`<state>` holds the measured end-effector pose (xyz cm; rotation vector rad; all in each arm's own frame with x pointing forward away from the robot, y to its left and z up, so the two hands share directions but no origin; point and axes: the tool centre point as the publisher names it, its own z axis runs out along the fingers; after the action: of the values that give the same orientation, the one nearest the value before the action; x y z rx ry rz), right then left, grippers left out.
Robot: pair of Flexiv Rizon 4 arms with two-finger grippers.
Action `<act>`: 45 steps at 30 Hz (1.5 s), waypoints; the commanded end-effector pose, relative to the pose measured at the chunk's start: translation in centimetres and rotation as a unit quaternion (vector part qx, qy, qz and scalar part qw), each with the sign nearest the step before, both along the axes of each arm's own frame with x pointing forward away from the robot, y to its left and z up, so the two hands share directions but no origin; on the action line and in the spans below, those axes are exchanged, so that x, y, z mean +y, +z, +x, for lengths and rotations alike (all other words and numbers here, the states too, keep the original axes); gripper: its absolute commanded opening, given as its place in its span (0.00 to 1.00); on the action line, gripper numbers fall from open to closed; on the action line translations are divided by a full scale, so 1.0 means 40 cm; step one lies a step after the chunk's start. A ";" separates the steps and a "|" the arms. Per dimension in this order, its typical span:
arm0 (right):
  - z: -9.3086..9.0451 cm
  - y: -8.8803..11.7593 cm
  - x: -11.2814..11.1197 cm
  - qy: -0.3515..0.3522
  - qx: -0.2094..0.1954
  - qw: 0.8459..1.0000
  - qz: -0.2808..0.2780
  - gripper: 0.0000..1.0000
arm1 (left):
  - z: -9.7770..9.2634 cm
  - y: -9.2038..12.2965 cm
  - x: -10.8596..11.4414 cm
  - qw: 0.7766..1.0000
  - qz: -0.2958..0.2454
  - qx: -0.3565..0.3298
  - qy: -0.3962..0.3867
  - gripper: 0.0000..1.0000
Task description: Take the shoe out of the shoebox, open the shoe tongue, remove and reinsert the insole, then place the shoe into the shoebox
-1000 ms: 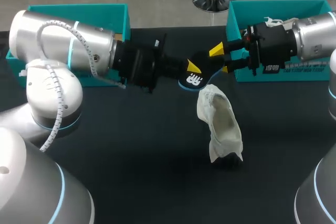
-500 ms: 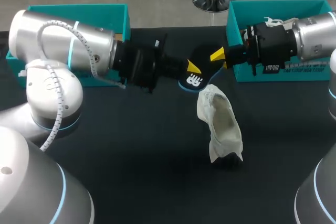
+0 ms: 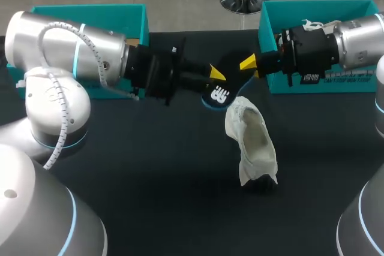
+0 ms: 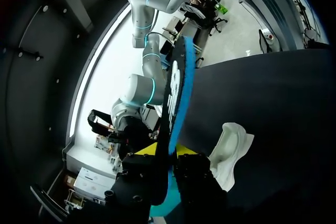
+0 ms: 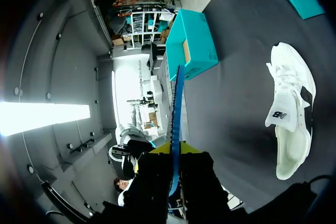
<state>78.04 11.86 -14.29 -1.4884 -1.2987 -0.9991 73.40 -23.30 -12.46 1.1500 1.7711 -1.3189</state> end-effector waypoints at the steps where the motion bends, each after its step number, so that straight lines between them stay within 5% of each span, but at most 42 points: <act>1: 0.002 0.000 0.003 0.000 0.001 1.000 -0.001 0.00 | 0.010 0.010 0.034 1.000 0.011 0.012 -0.021 1.00; 12: 0.002 0.000 0.003 0.000 0.001 1.000 -0.001 0.00 | 0.188 0.106 0.162 0.992 0.111 -0.038 -0.037 1.00; 17: 0.007 -0.009 0.006 0.010 -0.010 1.000 0.001 0.00 | 0.220 0.157 0.190 0.978 0.173 -0.076 -0.088 1.00; 24: 0.009 -0.049 0.004 0.020 -0.051 0.999 -0.001 0.00 | 0.220 0.201 0.196 0.934 0.298 -0.126 -0.155 1.00; 32: 0.003 -0.051 0.022 0.002 -0.061 0.998 0.001 0.00 | 0.204 0.242 0.173 0.887 0.417 -0.137 -0.142 1.00; 45: 0.003 -0.051 0.022 0.002 -0.061 0.998 0.001 0.00 | 0.204 0.242 0.173 0.887 0.417 -0.137 -0.142 1.00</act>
<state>78.13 12.63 -16.27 -1.4403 -1.3853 -1.1037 81.28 -16.14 -2.99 1.9231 1.9727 -0.5397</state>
